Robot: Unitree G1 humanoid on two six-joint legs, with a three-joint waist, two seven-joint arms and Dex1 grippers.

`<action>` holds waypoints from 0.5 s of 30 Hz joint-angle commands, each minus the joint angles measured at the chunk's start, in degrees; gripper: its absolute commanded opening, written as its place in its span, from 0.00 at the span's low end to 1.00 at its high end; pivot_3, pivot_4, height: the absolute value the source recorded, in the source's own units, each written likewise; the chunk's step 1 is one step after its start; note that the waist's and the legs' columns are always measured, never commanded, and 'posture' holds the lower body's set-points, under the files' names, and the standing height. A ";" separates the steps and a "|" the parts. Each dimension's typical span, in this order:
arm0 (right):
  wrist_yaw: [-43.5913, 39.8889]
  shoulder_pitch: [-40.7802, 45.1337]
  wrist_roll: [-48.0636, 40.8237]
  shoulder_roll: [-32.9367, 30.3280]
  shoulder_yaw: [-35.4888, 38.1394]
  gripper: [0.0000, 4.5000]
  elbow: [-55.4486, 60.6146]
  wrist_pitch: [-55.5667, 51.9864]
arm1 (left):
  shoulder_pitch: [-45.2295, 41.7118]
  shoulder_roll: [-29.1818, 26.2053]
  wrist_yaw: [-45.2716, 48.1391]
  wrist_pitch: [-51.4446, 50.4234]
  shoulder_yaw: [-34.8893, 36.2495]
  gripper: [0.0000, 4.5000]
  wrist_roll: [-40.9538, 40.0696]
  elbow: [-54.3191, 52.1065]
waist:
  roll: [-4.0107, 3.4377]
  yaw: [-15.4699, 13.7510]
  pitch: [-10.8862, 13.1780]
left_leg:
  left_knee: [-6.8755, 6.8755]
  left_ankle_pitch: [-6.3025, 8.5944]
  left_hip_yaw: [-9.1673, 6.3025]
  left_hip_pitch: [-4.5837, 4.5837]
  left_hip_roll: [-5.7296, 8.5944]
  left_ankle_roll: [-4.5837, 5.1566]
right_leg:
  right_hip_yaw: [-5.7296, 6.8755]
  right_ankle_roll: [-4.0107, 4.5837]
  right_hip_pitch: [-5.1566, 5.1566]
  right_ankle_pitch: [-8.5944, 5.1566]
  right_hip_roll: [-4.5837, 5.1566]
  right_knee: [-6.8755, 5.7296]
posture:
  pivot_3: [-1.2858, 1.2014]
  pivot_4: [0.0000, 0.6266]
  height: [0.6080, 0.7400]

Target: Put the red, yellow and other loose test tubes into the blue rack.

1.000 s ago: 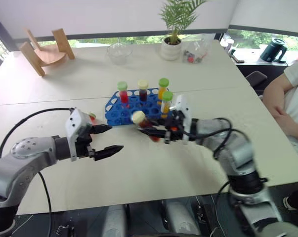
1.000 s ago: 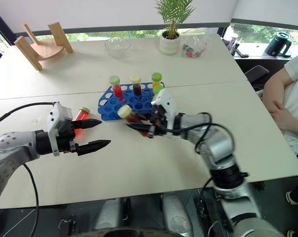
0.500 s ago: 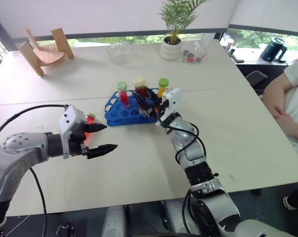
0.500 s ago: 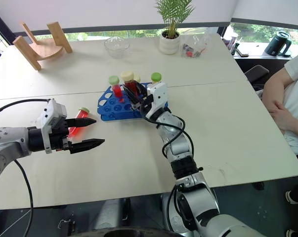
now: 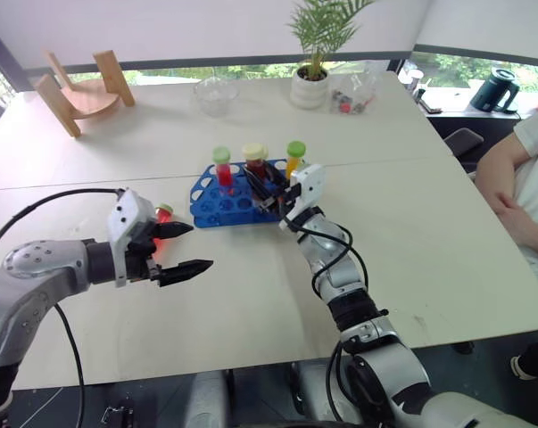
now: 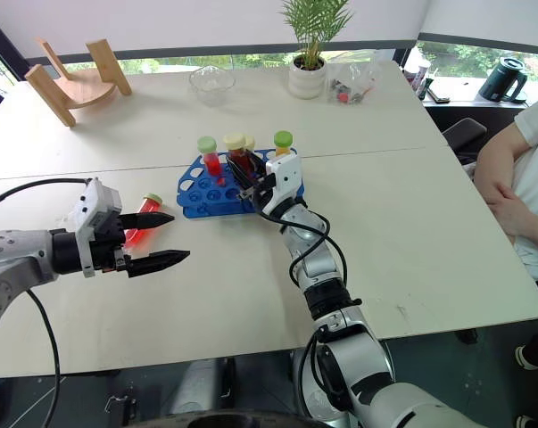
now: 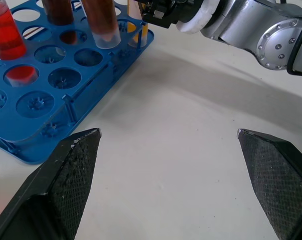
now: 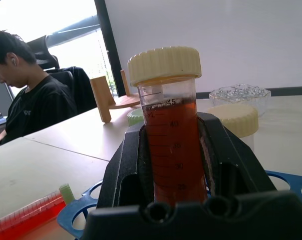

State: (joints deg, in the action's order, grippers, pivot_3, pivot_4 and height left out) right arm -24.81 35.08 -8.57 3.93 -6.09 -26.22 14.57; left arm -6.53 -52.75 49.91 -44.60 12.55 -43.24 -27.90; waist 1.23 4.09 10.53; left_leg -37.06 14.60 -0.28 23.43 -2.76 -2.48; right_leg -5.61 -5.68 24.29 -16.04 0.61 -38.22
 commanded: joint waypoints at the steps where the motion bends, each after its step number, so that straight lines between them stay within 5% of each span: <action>1: 0.41 0.38 -0.20 0.40 0.74 0.19 0.40 0.74 | -0.13 0.14 -0.07 0.53 1.07 1.00 -0.46 -1.77 | 0.00 0.00 0.00 | 0.00 0.00 0.00 0.00 0.00 0.00 | 0.00 0.00 0.00 0.00 0.00 0.00 | 0.52 0.24 1.00; 15: 3.88 -1.23 0.96 1.71 0.84 0.19 -0.84 0.58 | -0.99 0.61 -0.16 0.53 -0.15 1.00 -0.22 -1.96 | 0.01 0.00 0.00 | -0.02 0.00 0.00 -0.02 0.00 0.00 | 0.00 0.00 -0.04 0.01 0.00 -0.01 | 0.52 0.24 1.00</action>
State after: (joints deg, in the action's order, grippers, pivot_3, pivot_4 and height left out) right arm -21.54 34.49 -7.93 5.27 -5.59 -26.63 15.37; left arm -6.88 -52.21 49.76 -44.57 12.05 -43.19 -28.21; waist 1.24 4.09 10.53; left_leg -37.08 14.60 -0.29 23.40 -2.76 -2.49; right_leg -5.61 -5.68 24.25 -16.03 0.62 -38.23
